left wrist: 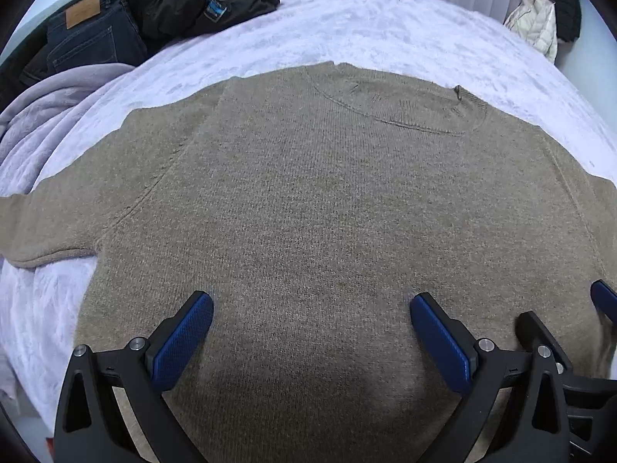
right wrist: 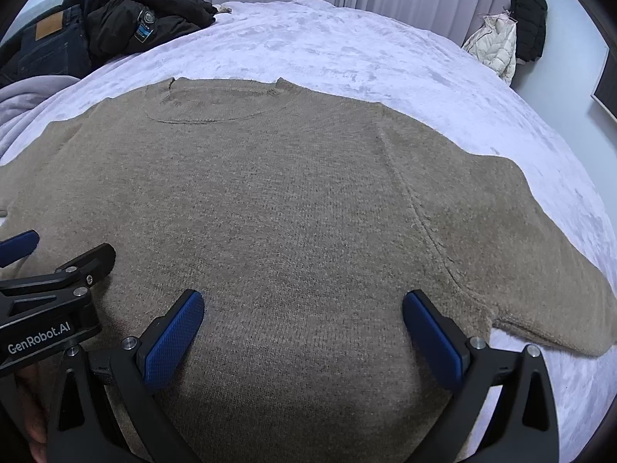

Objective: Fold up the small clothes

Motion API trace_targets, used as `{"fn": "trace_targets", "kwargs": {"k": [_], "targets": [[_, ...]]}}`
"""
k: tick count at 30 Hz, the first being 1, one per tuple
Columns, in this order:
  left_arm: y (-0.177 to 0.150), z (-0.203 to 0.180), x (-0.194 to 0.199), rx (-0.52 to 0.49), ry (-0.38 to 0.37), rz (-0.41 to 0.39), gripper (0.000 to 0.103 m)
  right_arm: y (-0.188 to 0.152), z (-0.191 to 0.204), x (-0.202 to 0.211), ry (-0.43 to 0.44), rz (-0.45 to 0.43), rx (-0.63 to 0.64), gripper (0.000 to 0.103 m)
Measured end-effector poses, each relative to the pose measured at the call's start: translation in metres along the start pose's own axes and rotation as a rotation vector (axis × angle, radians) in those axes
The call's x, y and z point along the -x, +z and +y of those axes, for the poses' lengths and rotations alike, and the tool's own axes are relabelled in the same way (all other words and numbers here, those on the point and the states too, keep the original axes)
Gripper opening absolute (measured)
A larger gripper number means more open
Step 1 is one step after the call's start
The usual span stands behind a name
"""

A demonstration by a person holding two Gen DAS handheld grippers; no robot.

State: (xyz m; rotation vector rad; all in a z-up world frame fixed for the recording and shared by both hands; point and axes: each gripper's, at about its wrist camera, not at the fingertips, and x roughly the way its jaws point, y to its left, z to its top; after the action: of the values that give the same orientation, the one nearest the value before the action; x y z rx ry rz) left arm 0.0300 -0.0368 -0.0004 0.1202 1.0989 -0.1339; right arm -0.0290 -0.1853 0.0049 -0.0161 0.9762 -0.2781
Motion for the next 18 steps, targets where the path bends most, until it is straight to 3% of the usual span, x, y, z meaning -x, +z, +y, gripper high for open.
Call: {"fn": "trace_targets", "kwargs": {"k": [2,4,10,15,17,18], "targets": [[0.006,-0.002,0.004,0.008,-0.027,0.04,0.103,0.005,-0.006,0.01,0.009,-0.001,-0.006,0.103],[0.012,-0.007,0.012,0.011,-0.064,0.048,0.103,0.011,-0.014,0.023,-0.044,-0.029,-0.003,0.103],[0.022,-0.042,0.05,-0.077,-0.104,-0.094,0.103,0.027,-0.066,0.063,-0.13,-0.059,-0.083,0.103],[0.032,-0.09,0.063,-0.196,-0.107,-0.118,0.103,0.006,-0.154,0.08,-0.148,-0.059,-0.258,0.103],[0.038,-0.109,0.06,-0.222,-0.116,-0.108,0.103,-0.011,-0.19,0.088,-0.165,-0.134,-0.335,0.103],[0.04,-0.121,0.058,-0.232,-0.126,-0.099,0.103,-0.02,-0.211,0.092,-0.152,-0.119,-0.374,0.103]]}}
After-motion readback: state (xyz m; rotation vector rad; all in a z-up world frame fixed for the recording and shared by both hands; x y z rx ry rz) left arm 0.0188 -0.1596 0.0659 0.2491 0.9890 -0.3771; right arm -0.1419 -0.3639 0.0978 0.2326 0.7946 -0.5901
